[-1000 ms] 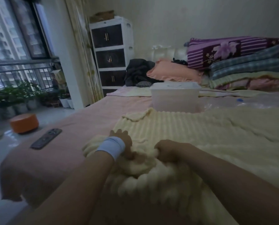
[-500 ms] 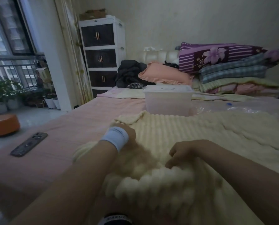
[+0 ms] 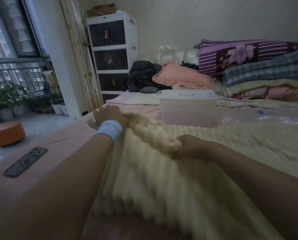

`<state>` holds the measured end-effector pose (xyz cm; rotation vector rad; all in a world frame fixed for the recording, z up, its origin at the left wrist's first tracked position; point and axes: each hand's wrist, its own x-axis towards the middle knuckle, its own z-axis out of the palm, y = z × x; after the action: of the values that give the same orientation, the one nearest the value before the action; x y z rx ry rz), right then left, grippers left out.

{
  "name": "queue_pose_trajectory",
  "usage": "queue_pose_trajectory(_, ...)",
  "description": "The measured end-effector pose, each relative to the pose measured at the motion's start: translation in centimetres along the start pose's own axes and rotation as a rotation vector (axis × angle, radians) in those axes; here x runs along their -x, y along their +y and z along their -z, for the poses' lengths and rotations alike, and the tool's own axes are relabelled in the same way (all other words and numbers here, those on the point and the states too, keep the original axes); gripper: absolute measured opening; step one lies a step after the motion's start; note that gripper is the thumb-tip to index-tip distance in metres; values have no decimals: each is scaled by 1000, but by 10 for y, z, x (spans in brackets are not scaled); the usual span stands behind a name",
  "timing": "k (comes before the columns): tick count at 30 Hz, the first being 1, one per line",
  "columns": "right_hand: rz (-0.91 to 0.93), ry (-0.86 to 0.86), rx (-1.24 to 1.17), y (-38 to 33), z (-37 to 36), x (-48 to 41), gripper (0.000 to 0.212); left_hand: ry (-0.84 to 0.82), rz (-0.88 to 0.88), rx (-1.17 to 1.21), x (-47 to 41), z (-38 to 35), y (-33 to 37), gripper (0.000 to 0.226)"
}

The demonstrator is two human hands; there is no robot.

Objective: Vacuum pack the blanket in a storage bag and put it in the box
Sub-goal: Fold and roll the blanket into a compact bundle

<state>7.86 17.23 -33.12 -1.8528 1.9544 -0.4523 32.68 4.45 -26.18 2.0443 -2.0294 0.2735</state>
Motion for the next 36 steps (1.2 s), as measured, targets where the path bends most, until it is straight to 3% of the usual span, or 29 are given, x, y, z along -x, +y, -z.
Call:
queue_pose_trajectory(2, -79, 260, 379, 9, -8, -19, 40, 10, -86, -24, -5, -28, -1, 47)
queue_pose_trajectory(5, -175, 296, 789, 19, -29, -33, 80, -95, -255, -12, 3, -64, -8, 76)
queue_pose_trajectory(7, -103, 255, 801, 12, -46, -35, 91, -166, -306, -22, 14, -81, -19, 77)
queue_pose_trajectory(8, -23, 253, 755, 5, -53, -33, 86, -192, -303, -19, 19, -87, -24, 70)
queue_pose_trajectory(11, 220, 247, 436, -30, -73, -15, 41, -237, -185, 120, 39, -97, -48, 40)
queue_pose_trajectory(13, 263, 189, 256, -57, -86, 4, 30, -135, -176, 334, 59, -97, -68, 21)
queue_pose_trajectory(16, 333, 63, 207, -85, -104, 39, 50, 237, -383, 391, 96, -93, -94, 18)
queue_pose_trajectory(17, 336, 35, 292, -89, -110, 49, 58, 268, -417, 387, 108, -90, -99, 16)
queue_pose_trajectory(19, 320, 51, 516, -87, -123, 61, 64, 50, -423, 377, 128, -84, -104, 11)
queue_pose_trajectory(21, 263, 185, 635, -77, -130, 60, 61, -204, -440, 285, 133, -86, -101, 9)
queue_pose_trajectory(23, 245, 432, 750, -68, -125, 58, 54, -288, -446, 222, 138, -93, -98, 21)
queue_pose_trajectory(25, 240, 692, 831, -60, -112, 55, 45, -231, -397, 300, 139, -100, -93, 30)
queue_pose_trajectory(27, 227, 858, 945, -61, -103, 54, 30, -147, -280, 383, 139, -102, -89, 38)
queue_pose_trajectory(29, 362, 946, 1008, -69, -106, 54, 15, -100, -95, 426, 138, -96, -84, 59)
queue_pose_trajectory(32, 671, 733, 879, -77, -145, 54, 13, -216, 238, 693, 125, -90, -87, 101)
queue_pose_trajectory(34, 525, 539, 712, -75, -161, 48, 15, -343, 223, 817, 111, -97, -92, 114)
queue_pose_trajectory(36, 276, 527, 596, -69, -156, 39, 15, -346, 187, 926, 101, -102, -96, 118)
